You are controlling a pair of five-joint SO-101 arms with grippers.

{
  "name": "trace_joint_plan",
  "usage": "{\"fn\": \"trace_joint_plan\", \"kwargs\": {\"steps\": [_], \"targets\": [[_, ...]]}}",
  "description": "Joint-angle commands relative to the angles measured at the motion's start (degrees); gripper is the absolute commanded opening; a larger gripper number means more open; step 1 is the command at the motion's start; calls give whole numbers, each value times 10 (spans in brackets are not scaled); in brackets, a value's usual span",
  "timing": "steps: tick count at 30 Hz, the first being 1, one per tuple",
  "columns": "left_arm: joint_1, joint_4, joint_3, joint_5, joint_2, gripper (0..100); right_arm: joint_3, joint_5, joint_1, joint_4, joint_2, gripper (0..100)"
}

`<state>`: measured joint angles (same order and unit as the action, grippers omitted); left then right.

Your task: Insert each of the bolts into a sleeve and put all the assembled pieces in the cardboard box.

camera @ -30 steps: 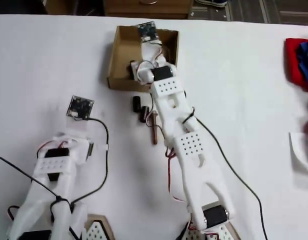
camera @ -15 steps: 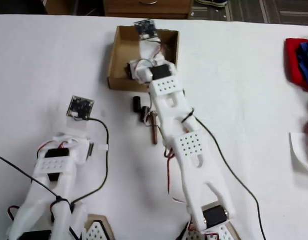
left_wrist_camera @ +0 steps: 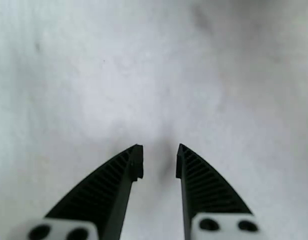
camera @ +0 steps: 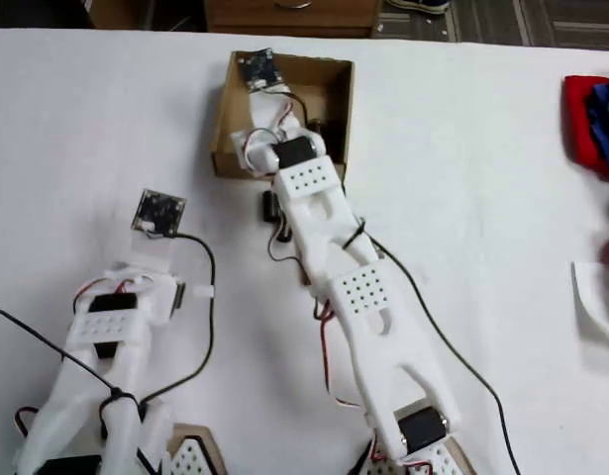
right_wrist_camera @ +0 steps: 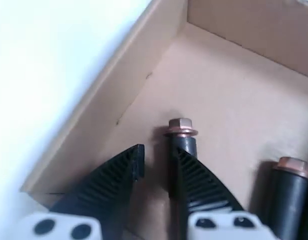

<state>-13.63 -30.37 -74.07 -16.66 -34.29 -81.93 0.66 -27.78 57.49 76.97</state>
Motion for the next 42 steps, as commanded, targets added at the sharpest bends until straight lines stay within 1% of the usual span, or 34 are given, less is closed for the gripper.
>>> {"fn": "trace_joint_plan", "kwargs": {"steps": [1, 8, 13, 22, 26, 37, 40, 42], "targets": [[-4, 9, 1, 4, -7, 129, -5, 5, 22, -15, -4, 84], [-4, 8, 1, 4, -7, 129, -5, 8, 44, -14, 11, 84], [-4, 8, 1, 4, -7, 129, -5, 51, 57, -14, 9, 84], [-4, 8, 1, 4, -7, 129, -11, 51, 99, -14, 5, 84], [-4, 8, 1, 4, -7, 129, -11, 50, 112, -13, -13, 84], [-4, 8, 2, 4, -7, 129, -11, 49, 106, 8, -113, 84], [-4, 8, 2, 4, -7, 129, -11, 49, 109, 52, -152, 84], [-4, 9, 2, 4, -7, 129, -11, 49, 107, 109, -182, 84]]}}
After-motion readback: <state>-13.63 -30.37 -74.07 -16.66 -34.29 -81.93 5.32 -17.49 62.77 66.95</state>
